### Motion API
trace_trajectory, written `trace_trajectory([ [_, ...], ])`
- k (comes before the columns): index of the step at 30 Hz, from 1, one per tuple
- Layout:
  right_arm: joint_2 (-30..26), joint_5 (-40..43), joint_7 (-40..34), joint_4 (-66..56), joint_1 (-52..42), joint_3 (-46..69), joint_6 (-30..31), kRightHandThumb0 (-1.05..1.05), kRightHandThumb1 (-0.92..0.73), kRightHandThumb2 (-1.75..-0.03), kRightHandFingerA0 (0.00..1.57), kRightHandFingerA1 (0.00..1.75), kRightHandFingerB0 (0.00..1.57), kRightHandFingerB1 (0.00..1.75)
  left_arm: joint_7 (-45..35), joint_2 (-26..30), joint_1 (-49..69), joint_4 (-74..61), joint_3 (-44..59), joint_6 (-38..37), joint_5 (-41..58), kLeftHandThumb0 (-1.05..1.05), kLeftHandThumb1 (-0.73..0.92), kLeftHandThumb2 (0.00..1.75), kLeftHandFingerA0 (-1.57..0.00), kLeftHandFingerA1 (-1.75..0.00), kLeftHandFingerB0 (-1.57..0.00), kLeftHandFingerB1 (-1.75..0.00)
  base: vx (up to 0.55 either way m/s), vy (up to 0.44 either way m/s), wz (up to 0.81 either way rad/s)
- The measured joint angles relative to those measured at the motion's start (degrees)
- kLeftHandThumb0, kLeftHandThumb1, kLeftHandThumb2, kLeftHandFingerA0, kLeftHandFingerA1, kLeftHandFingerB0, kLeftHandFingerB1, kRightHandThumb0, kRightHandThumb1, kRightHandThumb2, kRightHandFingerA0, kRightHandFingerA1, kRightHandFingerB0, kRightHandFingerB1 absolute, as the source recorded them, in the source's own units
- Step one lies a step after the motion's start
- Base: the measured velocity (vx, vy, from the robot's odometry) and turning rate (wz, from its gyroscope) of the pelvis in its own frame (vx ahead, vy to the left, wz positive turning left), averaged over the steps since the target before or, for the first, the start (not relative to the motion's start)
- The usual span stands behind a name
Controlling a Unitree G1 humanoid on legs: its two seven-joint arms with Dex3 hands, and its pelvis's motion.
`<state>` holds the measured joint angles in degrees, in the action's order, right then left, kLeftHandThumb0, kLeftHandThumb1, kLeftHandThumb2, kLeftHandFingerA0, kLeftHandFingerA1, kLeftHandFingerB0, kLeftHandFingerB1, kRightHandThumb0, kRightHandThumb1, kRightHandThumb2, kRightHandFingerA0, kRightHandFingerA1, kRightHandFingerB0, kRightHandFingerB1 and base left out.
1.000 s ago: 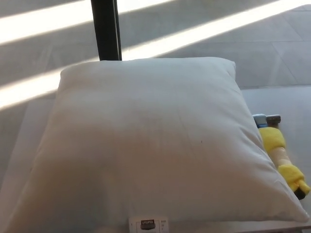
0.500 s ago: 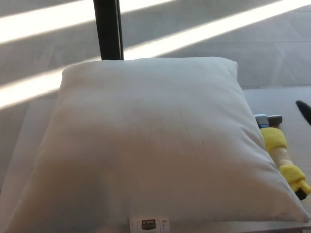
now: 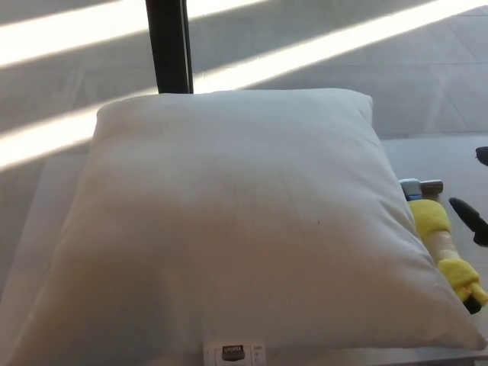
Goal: A hammer is kept on the right hand side and a pillow is kept on the left hand side on the desk infront of the robot and the robot uses its right hand to pick up the hammer and makes a downward swinging motion to hit the pillow
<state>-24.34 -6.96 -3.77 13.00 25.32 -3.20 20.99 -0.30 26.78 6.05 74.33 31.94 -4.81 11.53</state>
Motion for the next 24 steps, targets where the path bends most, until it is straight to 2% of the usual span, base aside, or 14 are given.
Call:
trace_trajectory([
  [7,4.5,-3.2,-1.8,6.7,3.6,-3.4,-0.2,-0.63,-0.6,-0.58,0.23,0.47,0.33,0.31,-0.3,0.0,0.5,-0.2,-1.9,-0.2,-0.1,-0.62,0.61,0.59,-0.86,-0.61,-0.72,-0.5,0.0,0.0,0.0],
  [9,5.7,-4.1,-2.3,8.9,4.2,-4.4,-0.6,-0.65,-0.59,-0.58,0.25,0.52,0.34,0.32,-0.4,0.1,0.6,-0.2,-2.4,-0.3,-0.1,-0.63,0.61,0.59,-0.86,-0.62,-0.77,-0.52,0.0,0.0,0.0],
  [16,8.2,-6.9,-3.6,14.5,5.9,-7.6,-2.1,-0.79,-0.64,-0.6,0.2,0.47,0.31,0.3,-0.3,0.1,1.1,-0.2,-4.3,-0.9,-0.3,-0.61,0.6,0.59,-0.89,-0.63,-0.76,-0.52,0.0,0.0,0.0],
  [17,8.2,-7.3,-3.7,15.0,6.0,-7.8,-2.3,-0.79,-0.64,-0.6,0.2,0.47,0.31,0.3,-0.4,0.1,1.0,-0.2,-4.2,-0.9,-0.2,-0.61,0.6,0.59,-0.89,-0.63,-0.76,-0.52,0.0,0.0,0.0],
  [18,8.2,-7.6,-3.8,15.6,6.0,-7.9,-2.5,-0.7,-0.63,-0.6,0.19,0.48,0.31,0.3,-0.5,0.1,1.0,-0.2,-4.1,-0.9,-0.1,-0.59,0.6,0.59,-0.87,-0.63,-0.78,-0.54,0.0,0.0,0.0],
  [21,8.1,-8.7,-4.0,16.9,6.0,-8.1,-2.6,-0.69,-0.63,-0.6,0.2,0.49,0.31,0.31,-0.5,0.1,1.0,-0.3,-4.0,-0.9,0.0,-0.62,0.61,0.59,-0.9,-0.63,-0.78,-0.51,0.0,0.0,0.0],
  [22,8.0,-9.1,-4.1,17.6,6.0,-8.3,-2.6,-0.7,-0.5,-0.85,0.15,0.55,0.23,0.43,-0.5,0.1,1.0,-0.4,-4.2,-1.0,0.0,-0.63,0.61,0.59,-0.9,-0.61,-0.75,-0.51,0.0,0.0,0.0],
  [24,7.7,-9.7,-4.3,19.2,6.0,-8.2,-2.8,-0.69,-0.5,-0.84,0.15,0.55,0.24,0.44,-0.5,0.1,1.0,-0.3,-4.4,-1.0,-0.1,-0.61,0.6,0.59,-0.89,-0.62,-0.76,-0.52,0.0,0.0,0.0],
])
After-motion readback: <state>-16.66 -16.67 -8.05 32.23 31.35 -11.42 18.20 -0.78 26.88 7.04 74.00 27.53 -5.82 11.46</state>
